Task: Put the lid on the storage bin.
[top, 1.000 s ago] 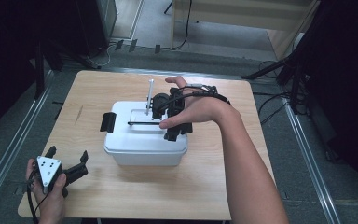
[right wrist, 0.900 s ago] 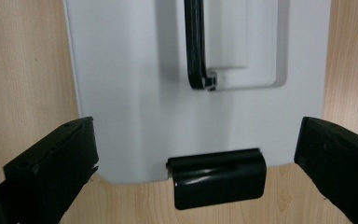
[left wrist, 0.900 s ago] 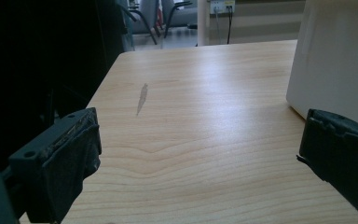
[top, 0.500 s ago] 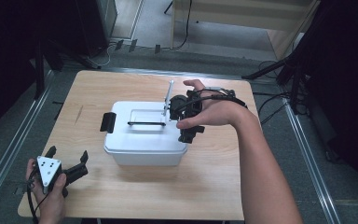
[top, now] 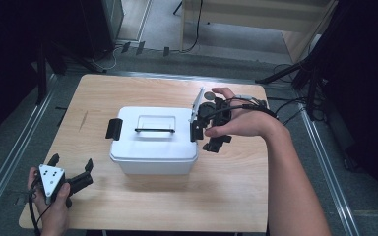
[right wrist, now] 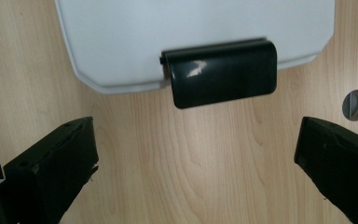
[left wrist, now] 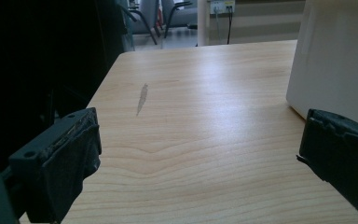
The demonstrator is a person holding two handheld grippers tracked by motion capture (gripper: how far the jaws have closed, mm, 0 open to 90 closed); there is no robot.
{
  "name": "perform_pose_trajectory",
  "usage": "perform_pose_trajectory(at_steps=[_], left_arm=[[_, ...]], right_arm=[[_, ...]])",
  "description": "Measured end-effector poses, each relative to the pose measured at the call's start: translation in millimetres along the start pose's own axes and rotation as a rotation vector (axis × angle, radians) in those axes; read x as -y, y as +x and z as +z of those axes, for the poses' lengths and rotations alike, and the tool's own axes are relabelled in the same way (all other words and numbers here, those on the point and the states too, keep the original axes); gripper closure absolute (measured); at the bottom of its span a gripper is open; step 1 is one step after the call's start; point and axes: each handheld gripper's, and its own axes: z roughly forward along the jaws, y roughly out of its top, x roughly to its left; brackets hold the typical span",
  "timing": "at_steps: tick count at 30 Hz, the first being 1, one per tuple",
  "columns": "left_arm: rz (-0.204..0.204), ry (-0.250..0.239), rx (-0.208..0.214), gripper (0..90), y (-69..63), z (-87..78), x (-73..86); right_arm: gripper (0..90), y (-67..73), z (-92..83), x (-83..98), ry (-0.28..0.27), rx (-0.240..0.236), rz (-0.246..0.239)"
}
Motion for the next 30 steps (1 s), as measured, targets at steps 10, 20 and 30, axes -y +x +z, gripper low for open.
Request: perform_pose_trajectory(at_steps=[10,20,30], left_arm=[[0.001,0.001,0.001,0.0,-0.2,0.0,0.0],[0.001,-0.002,0.0,0.0,-0.7,-0.2,0.1],[0.005,0.0,0.002,0.0,-0.3,-0.5,0.1]], right_arm=[[0.0,-2.1,2.1,29.2,0.0,0.021,0.034],[0.0,0.9,9.6,55.0,0.005,0.025,0.059],[0.0,5.1,19.5,78.2,0.005,0.021,0.089]])
